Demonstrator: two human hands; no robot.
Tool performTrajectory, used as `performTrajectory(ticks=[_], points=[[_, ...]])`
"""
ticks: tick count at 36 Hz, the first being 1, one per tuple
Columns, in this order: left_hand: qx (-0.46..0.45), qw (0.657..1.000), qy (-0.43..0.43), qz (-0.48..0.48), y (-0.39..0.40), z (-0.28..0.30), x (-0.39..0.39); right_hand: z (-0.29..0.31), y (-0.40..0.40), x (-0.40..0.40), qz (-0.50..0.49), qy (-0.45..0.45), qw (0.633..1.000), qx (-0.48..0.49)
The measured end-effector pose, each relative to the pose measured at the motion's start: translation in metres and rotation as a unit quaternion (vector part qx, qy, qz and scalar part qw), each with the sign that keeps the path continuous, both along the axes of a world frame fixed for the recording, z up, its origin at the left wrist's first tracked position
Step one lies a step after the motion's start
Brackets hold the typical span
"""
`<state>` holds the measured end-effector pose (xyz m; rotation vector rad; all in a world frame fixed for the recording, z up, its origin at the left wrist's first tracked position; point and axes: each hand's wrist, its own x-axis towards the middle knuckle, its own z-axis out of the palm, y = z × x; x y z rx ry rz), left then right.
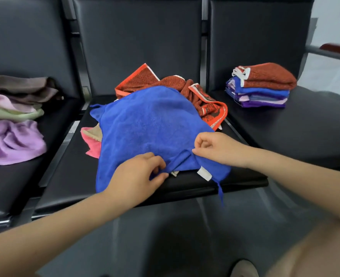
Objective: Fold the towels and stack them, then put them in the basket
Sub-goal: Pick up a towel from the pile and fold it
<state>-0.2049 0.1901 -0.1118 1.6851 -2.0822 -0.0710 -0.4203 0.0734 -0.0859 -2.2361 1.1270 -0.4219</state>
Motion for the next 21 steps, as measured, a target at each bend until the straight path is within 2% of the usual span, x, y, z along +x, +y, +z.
performTrajectory(ticks=[2, 6, 9, 12, 14, 18, 21], points=[[0.008, 0.999, 0.029, -0.011, -0.004, 0.000, 0.000, 0.002, 0.003, 0.001, 0.033, 0.073, 0.994, -0.075], [0.042, 0.988, 0.147, -0.029, -0.008, 0.005, 0.000, 0.005, 0.013, 0.006, 0.097, 0.077, 0.971, -0.205], [0.057, 0.972, 0.226, -0.034, -0.010, 0.009, 0.001, 0.005, 0.023, 0.011, 0.104, 0.093, 0.969, -0.202], [0.090, 0.959, 0.266, -0.037, -0.013, 0.013, 0.005, 0.001, 0.027, 0.012, 0.116, 0.157, 0.952, -0.234], [0.107, 0.951, 0.289, -0.037, -0.014, 0.016, 0.006, 0.000, 0.027, 0.014, 0.114, 0.163, 0.946, -0.254], [0.075, 0.954, 0.289, -0.018, -0.017, 0.024, 0.009, 0.009, 0.023, 0.012, 0.084, 0.153, 0.957, -0.232], [0.019, 0.981, 0.191, -0.037, -0.017, 0.032, 0.019, 0.019, 0.017, 0.004, 0.086, 0.129, 0.966, -0.208]])
